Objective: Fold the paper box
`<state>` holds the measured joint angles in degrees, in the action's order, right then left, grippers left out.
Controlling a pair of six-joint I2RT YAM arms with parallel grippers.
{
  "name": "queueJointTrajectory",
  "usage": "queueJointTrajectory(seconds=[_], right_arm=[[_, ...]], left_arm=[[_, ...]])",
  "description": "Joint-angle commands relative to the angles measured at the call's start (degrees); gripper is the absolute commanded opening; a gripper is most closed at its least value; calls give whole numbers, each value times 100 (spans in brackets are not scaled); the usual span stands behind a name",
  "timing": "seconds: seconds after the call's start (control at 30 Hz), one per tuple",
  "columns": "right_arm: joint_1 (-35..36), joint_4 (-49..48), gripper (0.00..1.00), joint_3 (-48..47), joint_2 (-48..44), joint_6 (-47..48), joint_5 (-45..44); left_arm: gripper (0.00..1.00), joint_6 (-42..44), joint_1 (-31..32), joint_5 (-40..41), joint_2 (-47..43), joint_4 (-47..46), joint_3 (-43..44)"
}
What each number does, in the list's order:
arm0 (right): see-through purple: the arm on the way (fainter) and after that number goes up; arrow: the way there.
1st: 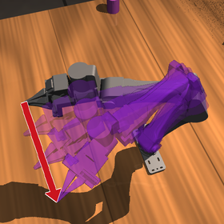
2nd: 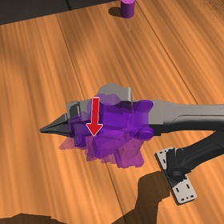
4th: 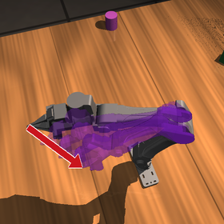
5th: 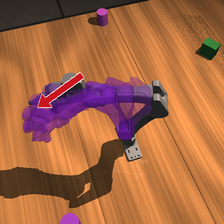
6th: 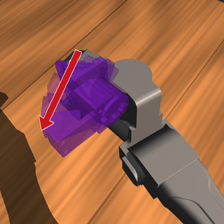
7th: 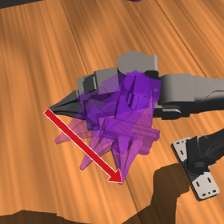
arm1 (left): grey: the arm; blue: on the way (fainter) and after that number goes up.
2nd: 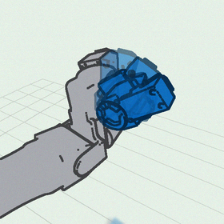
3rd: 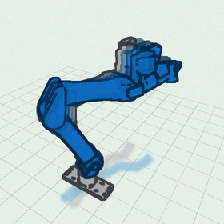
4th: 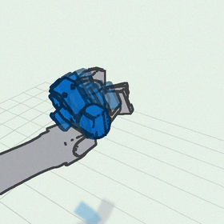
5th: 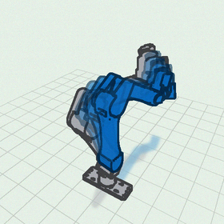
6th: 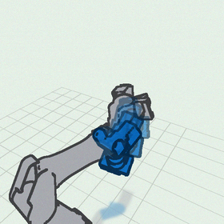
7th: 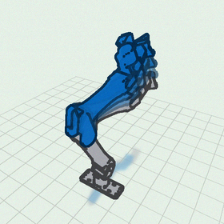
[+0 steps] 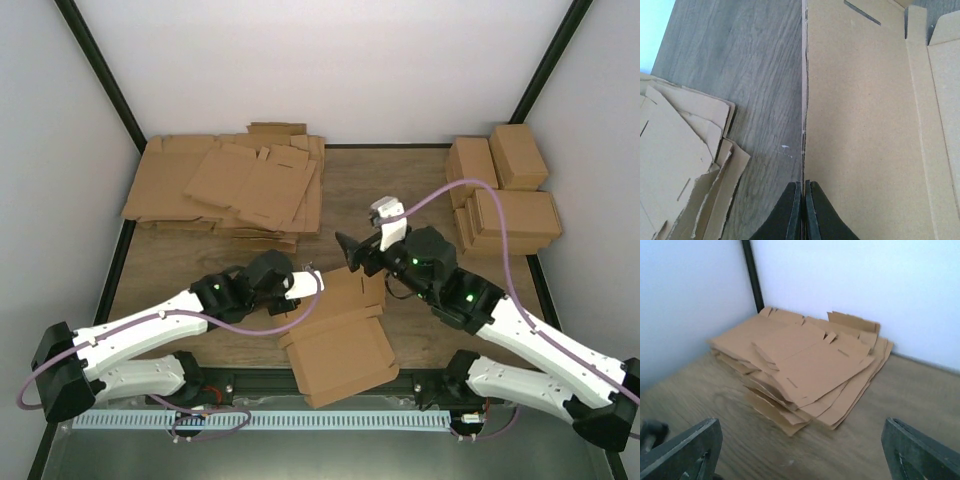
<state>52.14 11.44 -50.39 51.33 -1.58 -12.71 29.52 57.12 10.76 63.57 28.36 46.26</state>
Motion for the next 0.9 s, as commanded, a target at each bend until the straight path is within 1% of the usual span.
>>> queueJointTrajectory(seconds=[0.0,0.07,0.17,0.3,0.37,0.47,0.6,0.73,0.83,0.87], right_arm=[[-28,913,89,-153,-188,-3464,-744],[-36,1041,84,-92,-332,-4003,-693],[-37,1126,81,59,-460,-4820,-473],[-37,1398,73,79,-310,-6039,-127],[-35,1642,65,53,-170,-6740,-6],[-37,1833,58,102,-56,-7574,172],[-38,1545,57,467,-153,-8454,302],[-44,1005,57,836,-253,-8881,305],[-38,848,56,956,-187,-9150,260],[-42,846,55,987,-152,-9251,240]], left_arm=[[4,91,91,276,17,11,-20],[4,80,146,342,36,7,-20],[4,74,263,529,37,20,-13],[4,79,423,848,25,38,-29],[4,76,525,1026,15,47,-32],[4,76,669,1309,23,63,-31],[4,87,850,1655,34,61,-51],[4,107,968,1832,0,64,-89],[4,112,1025,1891,-48,49,-91],[4,111,1043,1894,-65,43,-105]])
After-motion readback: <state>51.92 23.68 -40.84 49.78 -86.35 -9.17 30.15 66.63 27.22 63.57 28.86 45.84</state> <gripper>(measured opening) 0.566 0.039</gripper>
